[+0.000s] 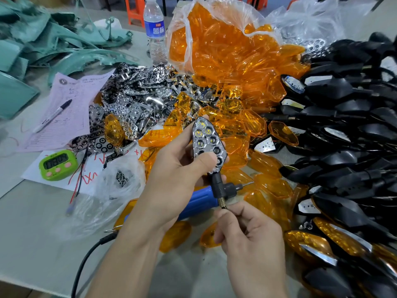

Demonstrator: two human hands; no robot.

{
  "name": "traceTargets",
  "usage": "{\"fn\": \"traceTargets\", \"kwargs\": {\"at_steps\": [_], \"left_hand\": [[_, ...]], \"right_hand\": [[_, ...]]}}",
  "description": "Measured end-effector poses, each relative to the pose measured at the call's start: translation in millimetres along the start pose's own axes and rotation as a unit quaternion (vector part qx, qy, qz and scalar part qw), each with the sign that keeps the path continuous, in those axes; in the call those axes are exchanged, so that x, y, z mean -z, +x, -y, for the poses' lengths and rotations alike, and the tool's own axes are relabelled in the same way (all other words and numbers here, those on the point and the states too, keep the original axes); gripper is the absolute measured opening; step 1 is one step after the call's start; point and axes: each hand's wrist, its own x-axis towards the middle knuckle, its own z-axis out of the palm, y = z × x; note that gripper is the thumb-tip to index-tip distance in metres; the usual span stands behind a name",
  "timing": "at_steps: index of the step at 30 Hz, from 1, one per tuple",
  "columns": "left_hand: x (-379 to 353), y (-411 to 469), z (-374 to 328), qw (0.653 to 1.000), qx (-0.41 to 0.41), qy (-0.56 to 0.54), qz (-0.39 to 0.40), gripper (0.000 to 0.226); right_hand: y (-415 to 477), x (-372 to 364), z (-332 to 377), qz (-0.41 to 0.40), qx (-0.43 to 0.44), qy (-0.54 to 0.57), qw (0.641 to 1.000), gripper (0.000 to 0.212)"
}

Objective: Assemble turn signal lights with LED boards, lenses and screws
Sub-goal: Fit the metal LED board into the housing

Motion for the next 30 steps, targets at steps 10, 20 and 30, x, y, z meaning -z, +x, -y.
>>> {"fn": "traceTargets", "kwargs": {"at_steps": [10, 20, 30], "left_hand": [[5, 0, 3, 1.0, 0.009, 0.02, 0.011, 0.044], [0, -1, 0, 0.999, -0.014, 0.032, 0.016, 0.048], [10, -2, -3, 0.994, 0.007, 0.075, 0.073, 0.06]], "right_hand": [[-3, 0, 0, 0.052, -0.038, 0.047, 0.997, 0.033], [52, 16, 39, 0.102, 0.146, 0.061, 0.982, 0.043], [67, 13, 46, 0.121, 0.107, 0.161, 0.974, 0.036]]}}
